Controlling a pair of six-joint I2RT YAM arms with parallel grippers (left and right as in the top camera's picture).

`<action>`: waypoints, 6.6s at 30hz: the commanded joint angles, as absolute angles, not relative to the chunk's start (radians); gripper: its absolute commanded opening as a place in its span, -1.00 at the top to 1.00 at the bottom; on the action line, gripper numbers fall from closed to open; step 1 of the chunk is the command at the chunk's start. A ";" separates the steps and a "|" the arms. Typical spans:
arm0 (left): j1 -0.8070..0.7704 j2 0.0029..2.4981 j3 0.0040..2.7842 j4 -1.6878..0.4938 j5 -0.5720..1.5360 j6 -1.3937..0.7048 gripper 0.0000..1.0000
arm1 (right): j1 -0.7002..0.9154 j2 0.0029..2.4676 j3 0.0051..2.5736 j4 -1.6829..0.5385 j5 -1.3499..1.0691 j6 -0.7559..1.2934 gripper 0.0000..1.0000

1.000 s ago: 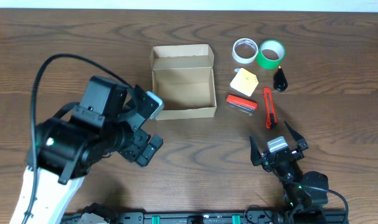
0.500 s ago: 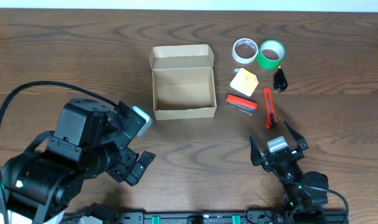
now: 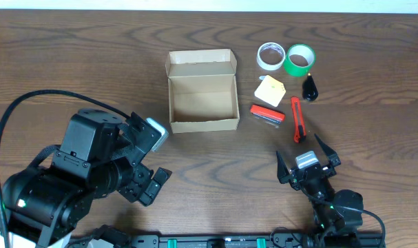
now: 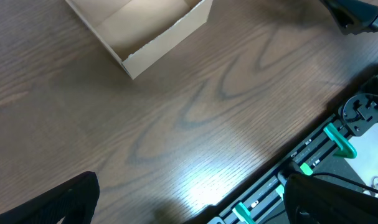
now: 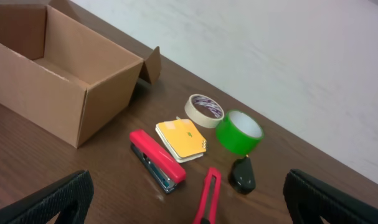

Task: Pack container
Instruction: 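Release the box and pull the left gripper back toward the base, then reach the right gripper to the green tape roll and grasp its rim, then carry the green tape roll into the box and lower it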

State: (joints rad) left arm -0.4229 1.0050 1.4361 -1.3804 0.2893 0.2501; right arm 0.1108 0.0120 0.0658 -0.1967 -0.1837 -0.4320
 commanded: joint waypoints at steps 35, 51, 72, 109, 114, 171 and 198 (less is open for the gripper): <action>-0.425 1.006 1.456 -1.384 0.304 0.239 -0.91 | 0.025 0.487 0.346 -0.157 -0.264 0.269 -0.99; -0.425 1.006 1.456 -1.384 0.304 0.239 -0.91 | -0.073 1.513 1.103 -0.174 -0.288 -0.082 -0.99; -0.425 1.006 1.456 -1.384 0.304 0.239 -0.90 | -0.108 2.317 2.107 -0.801 -0.284 -0.162 -0.98; -0.425 1.006 1.456 -1.384 0.304 0.239 -0.91 | -0.130 2.454 2.106 -0.796 -0.078 -0.180 0.69; -0.425 1.006 1.456 -1.384 0.304 0.239 -0.90 | -0.130 2.447 2.144 -0.807 -0.079 -0.122 0.97; -0.425 1.006 1.456 -1.384 0.304 0.239 -0.90 | 0.649 2.293 2.255 -1.339 0.138 0.741 0.97; -0.425 1.006 1.456 -1.384 0.304 0.239 -0.90 | 0.667 2.293 2.084 -1.151 0.168 0.819 0.97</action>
State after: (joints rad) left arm -0.4229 1.0058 1.4384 -1.3811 0.2893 0.2424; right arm 0.6552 2.2925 2.1101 -1.1606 0.1516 0.8040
